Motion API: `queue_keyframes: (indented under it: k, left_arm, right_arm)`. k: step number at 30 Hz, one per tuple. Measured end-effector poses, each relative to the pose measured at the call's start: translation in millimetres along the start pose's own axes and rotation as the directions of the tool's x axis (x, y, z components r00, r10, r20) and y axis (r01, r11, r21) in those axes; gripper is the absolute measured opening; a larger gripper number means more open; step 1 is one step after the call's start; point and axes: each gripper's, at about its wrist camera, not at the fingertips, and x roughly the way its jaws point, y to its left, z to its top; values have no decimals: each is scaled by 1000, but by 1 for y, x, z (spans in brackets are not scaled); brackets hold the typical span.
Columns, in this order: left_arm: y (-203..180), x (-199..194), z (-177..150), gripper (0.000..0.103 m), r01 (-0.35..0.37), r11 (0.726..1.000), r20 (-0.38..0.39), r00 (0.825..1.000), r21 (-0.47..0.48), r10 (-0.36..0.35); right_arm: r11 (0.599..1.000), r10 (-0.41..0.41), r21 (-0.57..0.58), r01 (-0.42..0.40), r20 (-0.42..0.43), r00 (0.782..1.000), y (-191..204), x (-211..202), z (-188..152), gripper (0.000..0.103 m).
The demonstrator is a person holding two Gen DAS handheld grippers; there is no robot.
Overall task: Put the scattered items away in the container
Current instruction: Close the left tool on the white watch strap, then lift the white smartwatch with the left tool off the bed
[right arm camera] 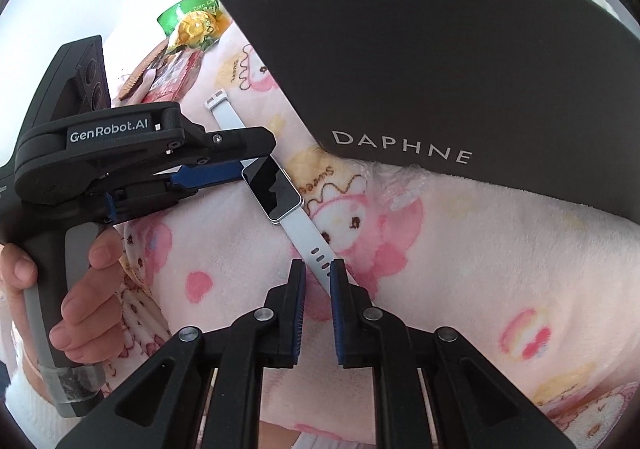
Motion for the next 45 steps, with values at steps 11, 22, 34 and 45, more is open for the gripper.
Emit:
queue_keyframes:
  k: [11, 22, 34, 45]
  left_arm:
    - [-19, -19, -20, 5, -48, 993, 48, 998, 110, 43]
    - [-4, -13, -5, 28, -22, 999, 33, 999, -29, 23]
    - [-26, -14, -21, 4, -171, 981, 98, 982, 87, 162]
    - [-24, -26, -32, 4, -180, 982, 110, 979, 62, 172]
  right_arm:
    - [999, -43, -21, 42, -12, 999, -12, -4, -5, 10]
    - [993, 94, 60, -99, 81, 992, -17, -26, -15, 10]
    - [987, 95, 126, -97, 21, 995, -1, -33, -32, 10]
    - [945, 147, 293, -149, 29, 989, 8, 31, -10, 20]
